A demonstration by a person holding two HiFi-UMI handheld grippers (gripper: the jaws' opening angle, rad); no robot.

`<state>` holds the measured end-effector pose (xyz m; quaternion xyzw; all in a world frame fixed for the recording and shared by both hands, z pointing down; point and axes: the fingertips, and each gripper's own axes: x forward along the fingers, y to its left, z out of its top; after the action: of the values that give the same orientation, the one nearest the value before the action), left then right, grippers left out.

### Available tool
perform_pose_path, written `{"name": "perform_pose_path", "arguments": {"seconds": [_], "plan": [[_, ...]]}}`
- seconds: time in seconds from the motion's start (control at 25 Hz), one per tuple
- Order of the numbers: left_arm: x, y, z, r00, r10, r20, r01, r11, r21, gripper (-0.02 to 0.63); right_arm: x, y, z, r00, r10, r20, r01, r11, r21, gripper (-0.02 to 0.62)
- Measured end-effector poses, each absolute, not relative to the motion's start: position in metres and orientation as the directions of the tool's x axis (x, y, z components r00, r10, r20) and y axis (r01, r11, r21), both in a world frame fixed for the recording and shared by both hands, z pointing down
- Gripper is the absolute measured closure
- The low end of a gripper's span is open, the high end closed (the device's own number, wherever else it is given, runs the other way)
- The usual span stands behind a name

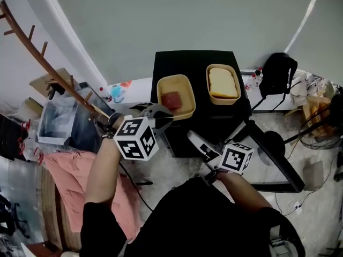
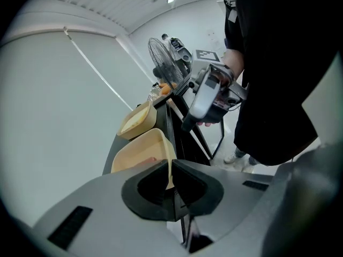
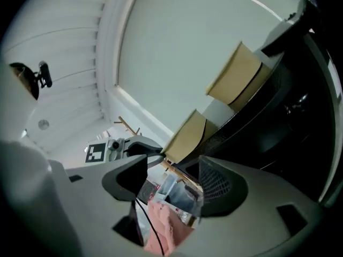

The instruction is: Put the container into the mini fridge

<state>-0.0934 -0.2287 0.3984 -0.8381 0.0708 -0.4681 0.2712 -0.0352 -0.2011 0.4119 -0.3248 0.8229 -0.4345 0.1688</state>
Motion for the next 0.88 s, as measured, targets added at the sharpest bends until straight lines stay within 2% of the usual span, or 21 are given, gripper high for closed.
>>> {"name": "perform_pose_path", "arguments": {"seconds": [0.36, 0.8, 0.88], "plan": [[-0.096, -0.198, 0.396, 0.573, -0.373, 0.73, 0.125, -0.84, -0.528, 0.569, -0.052, -0.219, 0.407, -0.717, -0.693, -0.075, -0.163, 0.272, -0.948, 0.264], [-0.098, -0.163, 0.398, 0.599, -0.35, 0.72, 0.115, -0.852, -0.51, 0.572, -0.068, -0.221, 0.415, -0.718, -0.692, -0.069, -0.103, 0.204, -0.974, 0.266], [-0.097, -0.157, 0.398, 0.608, -0.345, 0.715, 0.11, -0.855, -0.506, 0.572, -0.068, -0.219, 0.416, -0.72, -0.69, -0.077, -0.096, 0.209, -0.973, 0.302]]}}
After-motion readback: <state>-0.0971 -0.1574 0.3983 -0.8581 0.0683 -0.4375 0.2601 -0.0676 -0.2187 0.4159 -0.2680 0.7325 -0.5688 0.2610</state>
